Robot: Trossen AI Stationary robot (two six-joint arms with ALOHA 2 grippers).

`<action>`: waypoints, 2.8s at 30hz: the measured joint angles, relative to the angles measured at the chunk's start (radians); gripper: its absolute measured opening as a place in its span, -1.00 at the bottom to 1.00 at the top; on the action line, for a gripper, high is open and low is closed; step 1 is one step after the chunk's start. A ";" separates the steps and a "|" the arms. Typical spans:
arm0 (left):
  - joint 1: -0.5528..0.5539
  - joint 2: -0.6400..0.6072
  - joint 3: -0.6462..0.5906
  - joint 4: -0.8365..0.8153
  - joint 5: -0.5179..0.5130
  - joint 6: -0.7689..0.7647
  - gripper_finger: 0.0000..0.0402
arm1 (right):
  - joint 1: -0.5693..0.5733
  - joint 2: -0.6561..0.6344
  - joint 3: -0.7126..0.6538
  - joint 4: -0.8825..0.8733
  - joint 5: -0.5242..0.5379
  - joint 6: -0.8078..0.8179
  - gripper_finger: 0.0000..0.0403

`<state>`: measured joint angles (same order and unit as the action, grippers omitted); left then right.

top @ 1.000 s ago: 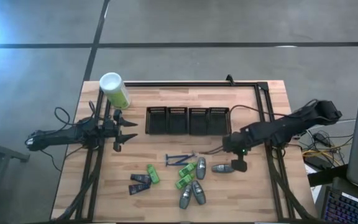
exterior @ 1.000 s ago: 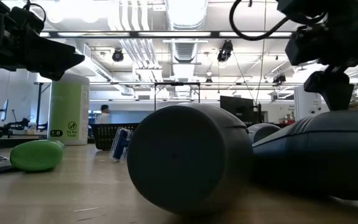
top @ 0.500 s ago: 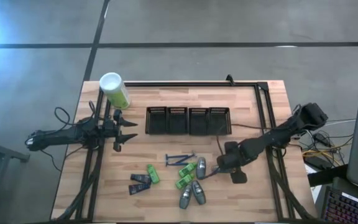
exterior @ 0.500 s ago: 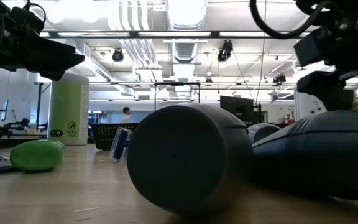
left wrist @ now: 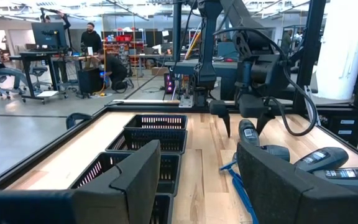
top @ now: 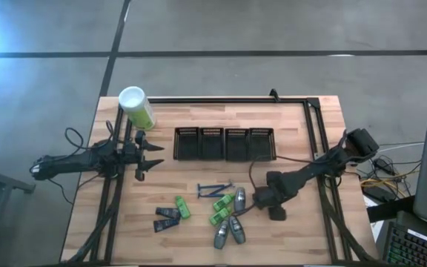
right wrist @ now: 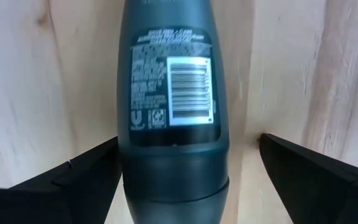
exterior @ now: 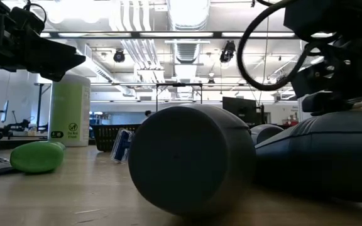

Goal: Pick & Place Travel size toiletries
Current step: Put the gray deodorant into the right black bin

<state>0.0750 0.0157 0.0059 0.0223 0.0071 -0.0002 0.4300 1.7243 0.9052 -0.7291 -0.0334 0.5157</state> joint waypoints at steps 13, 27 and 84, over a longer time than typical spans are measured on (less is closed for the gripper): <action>0.000 0.000 0.000 0.000 0.000 0.000 0.09 | 0.009 0.002 0.005 0.003 0.011 0.077 0.80; 0.000 0.000 0.000 0.000 0.000 0.000 0.09 | 0.014 0.004 0.009 0.017 0.026 0.062 0.21; 0.000 0.000 0.000 0.000 0.000 0.000 0.09 | -0.350 -0.539 -0.051 -0.057 0.501 0.972 0.02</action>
<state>0.0750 0.0154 0.0059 0.0227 0.0071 -0.0002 0.0797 1.1854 0.8539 -0.7865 0.4677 1.4876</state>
